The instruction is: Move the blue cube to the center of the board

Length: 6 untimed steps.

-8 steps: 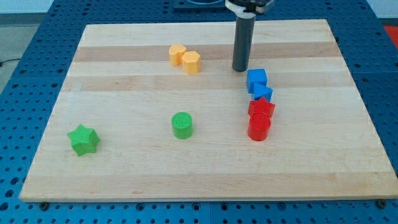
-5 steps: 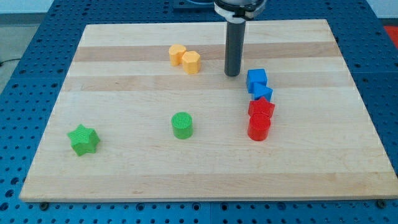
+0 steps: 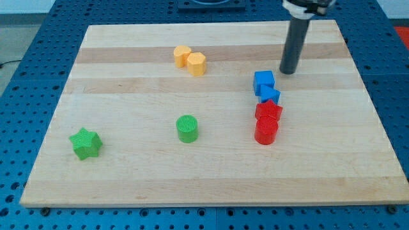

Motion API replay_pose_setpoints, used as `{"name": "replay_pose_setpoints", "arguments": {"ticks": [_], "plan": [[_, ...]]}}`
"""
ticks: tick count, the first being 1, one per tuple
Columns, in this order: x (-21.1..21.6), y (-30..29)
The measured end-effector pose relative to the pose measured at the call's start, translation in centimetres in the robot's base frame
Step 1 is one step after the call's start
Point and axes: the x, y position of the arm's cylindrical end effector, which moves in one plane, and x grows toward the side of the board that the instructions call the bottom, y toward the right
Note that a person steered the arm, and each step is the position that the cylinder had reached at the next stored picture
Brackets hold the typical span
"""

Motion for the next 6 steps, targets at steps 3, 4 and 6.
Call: {"name": "replay_pose_setpoints", "arguments": {"ticks": [3,4,6], "plan": [[3.5,-1.7],[3.5,-3.3],[4.1,-7.4]]}}
